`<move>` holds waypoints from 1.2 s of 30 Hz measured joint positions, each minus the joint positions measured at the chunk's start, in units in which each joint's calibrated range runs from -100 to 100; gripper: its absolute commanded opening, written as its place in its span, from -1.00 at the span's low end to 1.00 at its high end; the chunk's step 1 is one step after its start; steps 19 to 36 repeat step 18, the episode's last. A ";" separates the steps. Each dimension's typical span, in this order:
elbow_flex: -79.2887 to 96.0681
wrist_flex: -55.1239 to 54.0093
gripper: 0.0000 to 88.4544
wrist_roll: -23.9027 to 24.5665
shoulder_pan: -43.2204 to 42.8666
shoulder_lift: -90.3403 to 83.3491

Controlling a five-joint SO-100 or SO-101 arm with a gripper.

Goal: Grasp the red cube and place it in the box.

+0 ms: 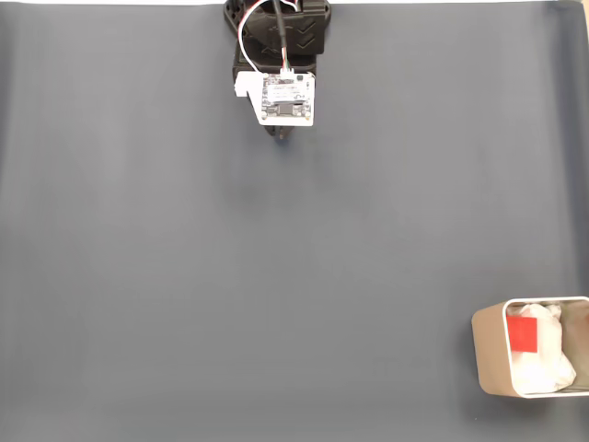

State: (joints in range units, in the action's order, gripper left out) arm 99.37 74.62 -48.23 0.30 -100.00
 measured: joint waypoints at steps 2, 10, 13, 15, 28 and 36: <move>0.00 0.16 -1.00 -0.63 0.00 0.00; 0.00 0.32 -1.00 -0.88 0.00 0.00; 0.00 0.32 -1.00 -0.88 0.00 0.00; 0.00 0.32 -1.00 -0.88 0.00 0.00; 0.00 0.32 -1.00 -0.88 0.00 0.00; 0.00 0.32 -1.00 -0.88 0.00 0.00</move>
